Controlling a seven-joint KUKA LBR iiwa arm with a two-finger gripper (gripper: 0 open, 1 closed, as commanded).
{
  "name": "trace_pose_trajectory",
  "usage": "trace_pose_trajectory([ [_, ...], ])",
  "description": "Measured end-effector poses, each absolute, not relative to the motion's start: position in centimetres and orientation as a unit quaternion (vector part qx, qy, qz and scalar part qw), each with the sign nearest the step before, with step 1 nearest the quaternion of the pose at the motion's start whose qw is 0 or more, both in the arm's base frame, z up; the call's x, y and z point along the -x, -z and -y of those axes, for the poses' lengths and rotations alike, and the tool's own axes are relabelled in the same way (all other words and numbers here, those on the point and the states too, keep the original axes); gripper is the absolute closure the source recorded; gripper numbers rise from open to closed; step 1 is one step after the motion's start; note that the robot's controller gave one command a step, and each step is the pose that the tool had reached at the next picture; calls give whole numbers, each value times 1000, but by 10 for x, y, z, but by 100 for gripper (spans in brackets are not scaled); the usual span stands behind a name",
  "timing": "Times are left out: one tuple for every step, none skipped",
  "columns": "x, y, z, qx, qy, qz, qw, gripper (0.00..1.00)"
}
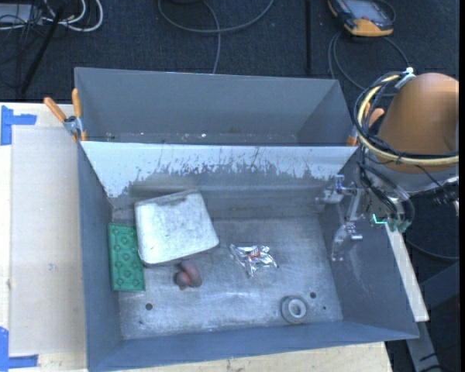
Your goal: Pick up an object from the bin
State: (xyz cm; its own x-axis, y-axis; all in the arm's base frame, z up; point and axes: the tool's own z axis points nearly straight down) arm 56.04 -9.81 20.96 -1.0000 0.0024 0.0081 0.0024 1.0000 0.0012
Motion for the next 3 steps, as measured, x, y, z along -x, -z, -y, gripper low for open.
trace_pose_trajectory([
  [-574, -76, 57, 32, 1, 999, 3, 0],
  [-570, -77, -3, 52, 2, 999, 1, 0],
  [-571, -78, 0, 52, 0, 999, 0, 100],
])
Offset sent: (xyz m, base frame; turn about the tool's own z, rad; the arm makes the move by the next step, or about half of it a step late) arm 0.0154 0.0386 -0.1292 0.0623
